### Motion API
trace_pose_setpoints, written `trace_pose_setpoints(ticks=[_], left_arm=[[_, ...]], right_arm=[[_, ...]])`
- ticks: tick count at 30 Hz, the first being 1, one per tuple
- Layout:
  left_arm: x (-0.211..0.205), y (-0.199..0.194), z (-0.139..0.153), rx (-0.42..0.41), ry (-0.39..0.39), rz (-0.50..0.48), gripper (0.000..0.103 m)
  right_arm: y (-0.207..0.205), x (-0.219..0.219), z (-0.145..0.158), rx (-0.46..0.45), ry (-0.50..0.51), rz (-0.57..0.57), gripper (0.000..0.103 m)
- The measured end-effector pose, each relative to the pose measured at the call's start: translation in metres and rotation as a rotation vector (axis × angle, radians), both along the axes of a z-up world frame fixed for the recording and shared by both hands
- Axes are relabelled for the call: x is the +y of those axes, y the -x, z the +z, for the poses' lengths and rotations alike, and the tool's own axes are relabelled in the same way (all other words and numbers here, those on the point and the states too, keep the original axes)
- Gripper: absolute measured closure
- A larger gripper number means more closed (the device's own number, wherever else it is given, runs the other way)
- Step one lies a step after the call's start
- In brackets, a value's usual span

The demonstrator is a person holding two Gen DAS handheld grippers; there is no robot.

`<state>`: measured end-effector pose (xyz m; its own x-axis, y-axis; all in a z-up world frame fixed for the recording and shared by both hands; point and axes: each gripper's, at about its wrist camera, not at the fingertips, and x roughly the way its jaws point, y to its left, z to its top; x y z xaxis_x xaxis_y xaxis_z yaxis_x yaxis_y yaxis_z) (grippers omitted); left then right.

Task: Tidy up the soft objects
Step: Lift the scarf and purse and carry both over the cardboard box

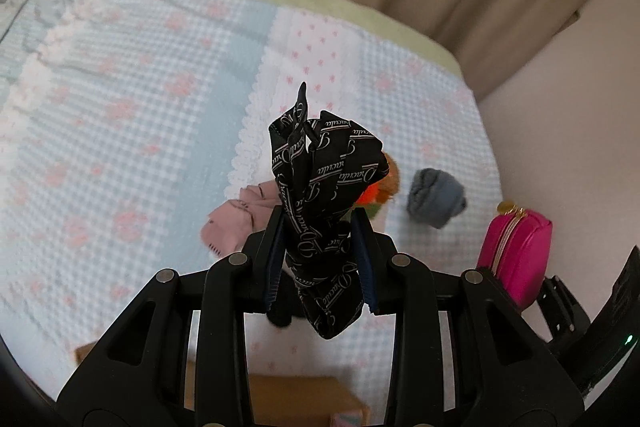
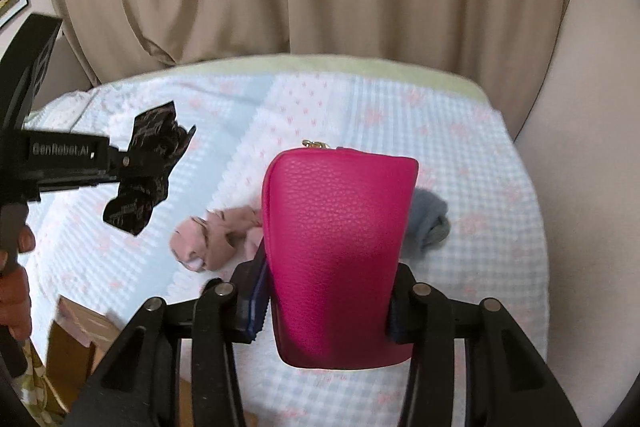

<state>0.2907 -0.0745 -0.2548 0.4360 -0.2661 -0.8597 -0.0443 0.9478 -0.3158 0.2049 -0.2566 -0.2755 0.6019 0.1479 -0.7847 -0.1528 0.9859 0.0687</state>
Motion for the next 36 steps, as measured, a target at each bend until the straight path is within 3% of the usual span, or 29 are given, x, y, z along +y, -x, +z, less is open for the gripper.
trace_pose_setpoints(ticks=[8,19,28,36], left_arm=[[0.025,0.066,0.058,-0.077,-0.001,0.009,0.074],[0.081,0.162,0.098,-0.118,-0.025,-0.013,0.074],[0.127,0.226,0.088,-0.101,-0.039,-0.067,0.074],[0.153,0.257,0.056,-0.031,-0.071,-0.113,0.074]], right_arm=[[0.039,0.015,0.063,-0.033,-0.009,-0.004,0.061],[0.115,0.076,0.108,-0.037,-0.027,0.001,0.062],[0.171,0.137,0.095,0.038,-0.055,-0.056,0.062],[0.195,0.168,0.056,0.168,-0.077,-0.11,0.062]])
